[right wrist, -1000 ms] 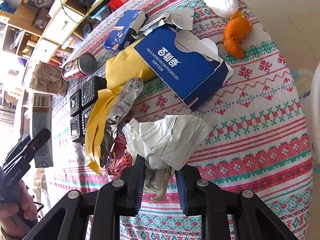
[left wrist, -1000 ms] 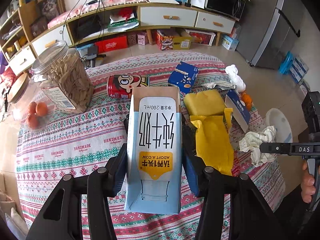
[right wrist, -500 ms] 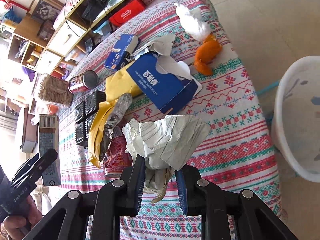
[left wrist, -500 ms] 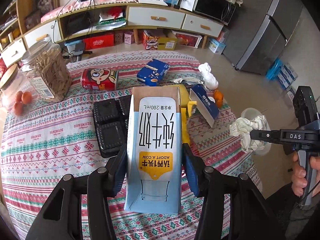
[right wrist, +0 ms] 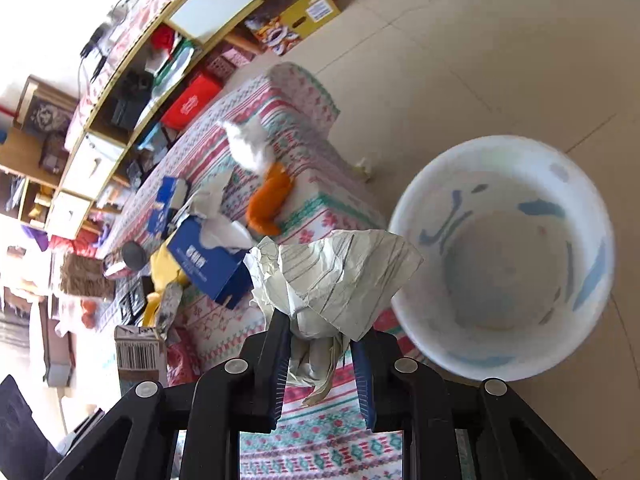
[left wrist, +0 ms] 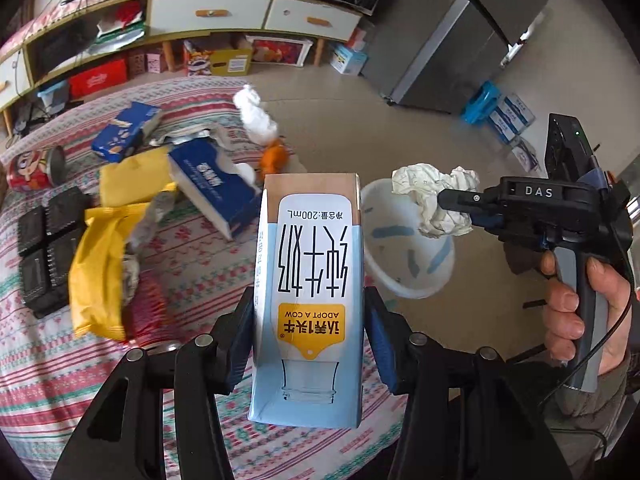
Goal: Collect trash
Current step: 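Carry both items over the white bin and open both tools to drop them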
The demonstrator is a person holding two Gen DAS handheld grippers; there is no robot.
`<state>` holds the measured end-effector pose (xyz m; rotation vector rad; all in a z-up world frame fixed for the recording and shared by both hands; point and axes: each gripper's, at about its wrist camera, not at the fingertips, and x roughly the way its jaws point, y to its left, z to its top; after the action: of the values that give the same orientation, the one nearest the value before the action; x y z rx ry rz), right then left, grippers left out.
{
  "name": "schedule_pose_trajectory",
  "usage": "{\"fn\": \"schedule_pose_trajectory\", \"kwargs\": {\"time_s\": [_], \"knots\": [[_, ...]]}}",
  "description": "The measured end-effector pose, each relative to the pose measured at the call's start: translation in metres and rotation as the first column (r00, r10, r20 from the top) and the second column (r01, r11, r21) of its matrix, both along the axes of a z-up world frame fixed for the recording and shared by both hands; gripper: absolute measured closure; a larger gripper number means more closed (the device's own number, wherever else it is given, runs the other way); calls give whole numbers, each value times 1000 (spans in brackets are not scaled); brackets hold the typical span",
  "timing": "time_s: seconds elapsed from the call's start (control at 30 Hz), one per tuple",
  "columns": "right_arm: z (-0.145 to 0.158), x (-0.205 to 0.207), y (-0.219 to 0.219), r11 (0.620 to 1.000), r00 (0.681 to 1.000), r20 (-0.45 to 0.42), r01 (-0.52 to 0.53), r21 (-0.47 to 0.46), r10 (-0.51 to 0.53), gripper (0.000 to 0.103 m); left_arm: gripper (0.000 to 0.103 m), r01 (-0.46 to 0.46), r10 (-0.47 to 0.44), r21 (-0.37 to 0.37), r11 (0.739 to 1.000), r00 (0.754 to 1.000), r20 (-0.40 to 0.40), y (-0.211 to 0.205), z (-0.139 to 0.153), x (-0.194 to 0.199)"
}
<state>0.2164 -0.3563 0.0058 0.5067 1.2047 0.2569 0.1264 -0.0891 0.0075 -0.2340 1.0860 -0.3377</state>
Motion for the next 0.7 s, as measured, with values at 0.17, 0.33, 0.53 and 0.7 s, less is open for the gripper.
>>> {"fn": "schedule_pose_trajectory", "kwargs": {"time_s": [0.17, 0.33, 0.53, 0.7], "knots": [[-12, 6, -47, 991, 991, -32, 128, -31, -129, 77, 49, 87, -89, -25, 996, 995, -49, -78, -21, 34], [-25, 10, -64, 985, 982, -76, 167, -51, -171, 77, 49, 121, -121, -14, 993, 986, -112, -139, -51, 72], [-43, 13, -83, 973, 965, -132, 221, -70, -229, 76, 49, 117, -119, -20, 993, 974, -193, -170, -81, 93], [-49, 16, -83, 973, 962, -155, 213, -95, -225, 72, 48, 97, -100, -25, 995, 972, -211, -176, -94, 108]]}}
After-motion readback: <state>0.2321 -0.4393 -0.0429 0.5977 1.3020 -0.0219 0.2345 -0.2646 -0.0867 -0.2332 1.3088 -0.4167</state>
